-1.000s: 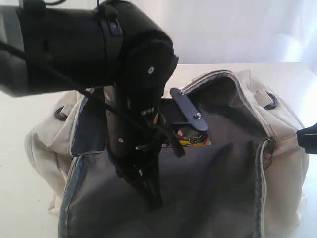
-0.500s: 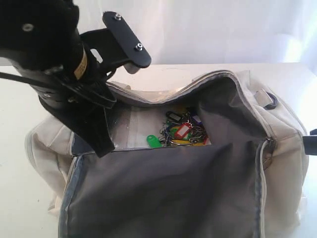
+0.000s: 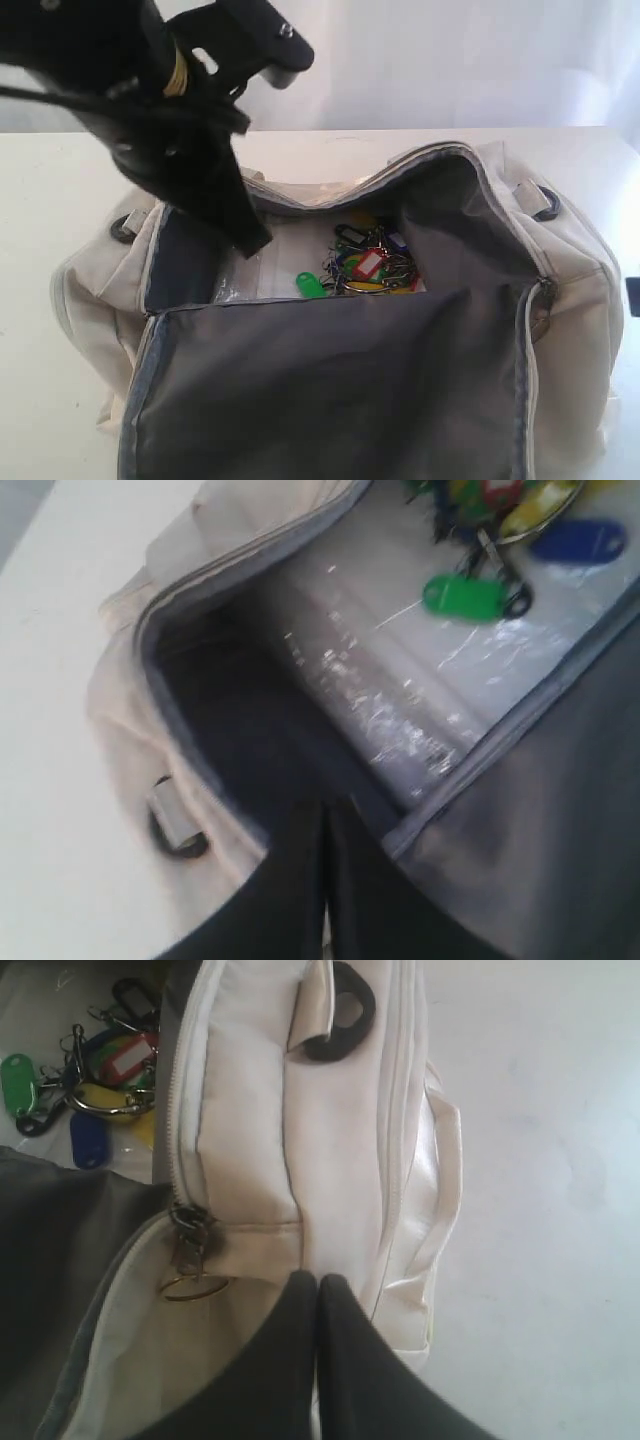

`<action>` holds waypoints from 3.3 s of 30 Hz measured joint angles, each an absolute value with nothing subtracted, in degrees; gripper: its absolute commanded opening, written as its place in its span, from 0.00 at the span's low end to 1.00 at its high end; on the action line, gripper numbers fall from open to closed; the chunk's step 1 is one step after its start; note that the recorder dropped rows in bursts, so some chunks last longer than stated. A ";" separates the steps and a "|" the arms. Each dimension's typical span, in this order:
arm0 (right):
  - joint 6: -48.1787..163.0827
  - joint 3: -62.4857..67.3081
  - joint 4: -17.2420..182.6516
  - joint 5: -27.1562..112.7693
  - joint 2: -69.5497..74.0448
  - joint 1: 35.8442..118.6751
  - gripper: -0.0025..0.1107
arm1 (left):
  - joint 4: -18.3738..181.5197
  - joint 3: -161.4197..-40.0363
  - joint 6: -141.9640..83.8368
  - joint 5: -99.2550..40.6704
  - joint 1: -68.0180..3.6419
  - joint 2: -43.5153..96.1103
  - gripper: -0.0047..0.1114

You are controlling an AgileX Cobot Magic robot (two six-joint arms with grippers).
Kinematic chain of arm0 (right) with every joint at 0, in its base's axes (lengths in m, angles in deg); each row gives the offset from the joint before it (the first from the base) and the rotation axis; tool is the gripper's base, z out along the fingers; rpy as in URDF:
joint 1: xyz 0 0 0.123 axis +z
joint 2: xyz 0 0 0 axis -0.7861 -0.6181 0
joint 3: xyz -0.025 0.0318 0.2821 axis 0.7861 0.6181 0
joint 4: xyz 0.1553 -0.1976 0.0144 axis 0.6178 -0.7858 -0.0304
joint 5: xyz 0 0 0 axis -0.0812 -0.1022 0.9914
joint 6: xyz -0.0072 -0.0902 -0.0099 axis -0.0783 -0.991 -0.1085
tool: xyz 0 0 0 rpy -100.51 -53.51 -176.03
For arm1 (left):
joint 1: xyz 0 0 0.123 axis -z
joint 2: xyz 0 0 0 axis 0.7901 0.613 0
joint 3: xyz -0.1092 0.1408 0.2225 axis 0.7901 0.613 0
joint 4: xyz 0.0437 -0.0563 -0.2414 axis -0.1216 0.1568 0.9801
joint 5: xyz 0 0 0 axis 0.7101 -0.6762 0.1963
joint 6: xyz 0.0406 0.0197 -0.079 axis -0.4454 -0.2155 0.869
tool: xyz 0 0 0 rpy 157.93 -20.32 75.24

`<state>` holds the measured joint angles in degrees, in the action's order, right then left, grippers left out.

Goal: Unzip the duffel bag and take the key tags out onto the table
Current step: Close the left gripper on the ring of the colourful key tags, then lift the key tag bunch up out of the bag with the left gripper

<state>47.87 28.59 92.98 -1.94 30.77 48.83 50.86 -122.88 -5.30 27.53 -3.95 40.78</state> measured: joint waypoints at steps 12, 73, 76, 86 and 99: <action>47.75 28.59 93.02 -1.95 33.52 48.83 0.02 | 82.90 -147.77 -19.59 27.70 -15.44 64.29 0.04; 47.65 28.59 94.52 -2.43 33.52 51.20 0.02 | 71.26 -163.14 -19.22 35.43 -15.53 76.46 0.04; 47.65 28.59 94.52 -2.43 33.52 51.20 0.02 | 75.31 -163.14 -22.61 35.54 -15.53 76.33 0.04; 47.65 28.59 94.52 -2.43 33.52 51.20 0.02 | 74.56 -158.09 -24.49 35.54 -15.53 76.44 0.04; 47.65 28.59 94.52 -2.43 33.52 51.20 0.02 | 74.47 -164.69 -24.49 35.64 -15.53 68.03 0.04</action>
